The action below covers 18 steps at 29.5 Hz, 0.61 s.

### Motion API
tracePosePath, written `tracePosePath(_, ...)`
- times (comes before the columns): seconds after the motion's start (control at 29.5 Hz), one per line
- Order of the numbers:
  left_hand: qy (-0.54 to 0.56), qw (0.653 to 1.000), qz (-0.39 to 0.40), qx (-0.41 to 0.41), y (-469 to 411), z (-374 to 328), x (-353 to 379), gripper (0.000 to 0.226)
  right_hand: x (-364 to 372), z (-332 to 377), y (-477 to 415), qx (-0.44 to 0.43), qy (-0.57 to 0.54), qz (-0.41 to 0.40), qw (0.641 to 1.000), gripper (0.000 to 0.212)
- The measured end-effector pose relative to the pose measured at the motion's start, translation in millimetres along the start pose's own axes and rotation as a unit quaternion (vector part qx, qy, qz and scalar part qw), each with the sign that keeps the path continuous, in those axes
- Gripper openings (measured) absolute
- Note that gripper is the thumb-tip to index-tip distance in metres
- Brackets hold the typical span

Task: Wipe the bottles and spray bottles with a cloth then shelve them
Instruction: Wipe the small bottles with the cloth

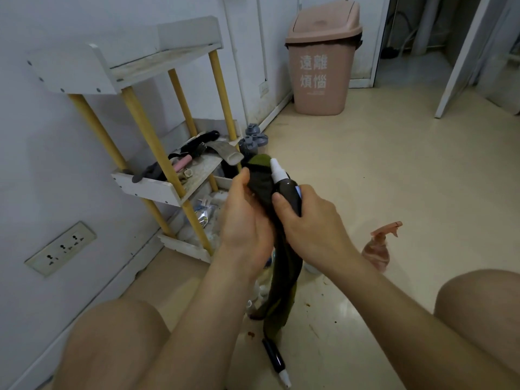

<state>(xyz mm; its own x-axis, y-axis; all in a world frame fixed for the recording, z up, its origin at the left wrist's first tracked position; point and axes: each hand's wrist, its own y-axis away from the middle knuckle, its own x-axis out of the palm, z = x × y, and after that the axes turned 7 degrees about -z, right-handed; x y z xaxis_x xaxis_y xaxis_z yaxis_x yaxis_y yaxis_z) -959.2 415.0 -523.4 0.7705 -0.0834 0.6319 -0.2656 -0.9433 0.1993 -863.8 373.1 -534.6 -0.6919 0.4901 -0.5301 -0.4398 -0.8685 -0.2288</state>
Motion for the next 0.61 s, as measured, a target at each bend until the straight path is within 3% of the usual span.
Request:
tracePosePath(0.07, -0.022, 0.999, -0.014, 0.028, -2.7, 1.5, -2.9, 0.057, -3.2, 0.3, -2.4, -0.018, 0.004, -0.003, 1.000, 0.034)
tracePosePath(0.14, -0.046, 0.996, -0.038, 0.062, -6.1, 2.1, -6.0, 0.045, -6.3, 4.4, -3.5, 0.031, -0.134, 0.059, 0.989, 0.033)
tracePosePath(0.24, -0.088, 0.988, -0.039, 0.120, -10.6, -5.0, -11.7, 0.021, -19.0, 8.4, -6.3, 0.115, -0.278, 0.188, 0.935, 0.033)
tracePosePath(0.34, -0.150, 0.980, -0.003, 0.132, -9.5, -14.8, -13.7, 0.036, -33.1, 9.6, -8.0, 0.103, -0.310, 0.258, 0.909, 0.035)
tracePosePath(0.41, -0.211, 0.969, 0.001, 0.126, -7.7, -14.5, -13.6, 0.038, -35.2, 10.1, -6.6, 0.065, -0.241, 0.234, 0.940, 0.028)
tracePosePath(0.51, -0.298, 0.947, -0.031, 0.118, -3.1, -8.5, -10.7, 0.033, -24.7, 11.8, 1.9, -0.054, -0.024, 0.108, 0.992, 0.024)
tracePosePath(0.58, -0.271, 0.958, -0.042, 0.088, -4.2, -6.4, -11.0, 0.033, -12.7, 11.8, 11.7, -0.126, 0.129, 0.051, 0.982, 0.028)
tracePosePath(0.61, -0.229, 0.970, -0.039, 0.073, -3.8, -5.6, -10.5, 0.032, -8.8, 13.0, 15.2, -0.140, 0.144, 0.034, 0.979, 0.029)
